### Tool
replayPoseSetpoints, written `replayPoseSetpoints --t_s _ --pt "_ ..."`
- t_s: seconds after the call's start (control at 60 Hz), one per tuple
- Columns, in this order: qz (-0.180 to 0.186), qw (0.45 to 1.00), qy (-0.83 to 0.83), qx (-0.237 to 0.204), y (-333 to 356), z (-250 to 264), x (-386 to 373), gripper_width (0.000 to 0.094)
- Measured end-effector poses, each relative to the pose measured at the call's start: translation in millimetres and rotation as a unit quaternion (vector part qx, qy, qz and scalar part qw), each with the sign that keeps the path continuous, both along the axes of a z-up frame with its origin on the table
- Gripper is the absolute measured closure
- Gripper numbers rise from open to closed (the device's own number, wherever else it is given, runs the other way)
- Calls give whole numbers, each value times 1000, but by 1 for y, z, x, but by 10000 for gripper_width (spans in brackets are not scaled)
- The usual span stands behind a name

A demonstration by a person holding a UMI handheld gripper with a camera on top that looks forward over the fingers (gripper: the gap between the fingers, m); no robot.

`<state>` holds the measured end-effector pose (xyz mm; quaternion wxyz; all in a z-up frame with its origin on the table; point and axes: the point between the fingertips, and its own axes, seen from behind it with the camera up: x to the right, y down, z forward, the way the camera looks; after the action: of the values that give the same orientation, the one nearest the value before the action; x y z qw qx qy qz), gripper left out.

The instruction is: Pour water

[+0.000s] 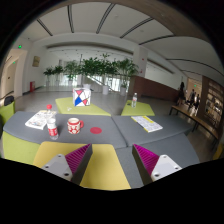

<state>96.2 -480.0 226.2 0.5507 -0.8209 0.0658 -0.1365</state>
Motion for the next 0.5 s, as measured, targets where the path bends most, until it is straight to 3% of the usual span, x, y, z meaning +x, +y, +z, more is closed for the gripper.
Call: replayPoseSetpoints --t_s 0.233,0.5 --pt "17 1000 4 -6 4 -16 -19 81" --pt "92 995 29 -6 39 -53 -158 82"
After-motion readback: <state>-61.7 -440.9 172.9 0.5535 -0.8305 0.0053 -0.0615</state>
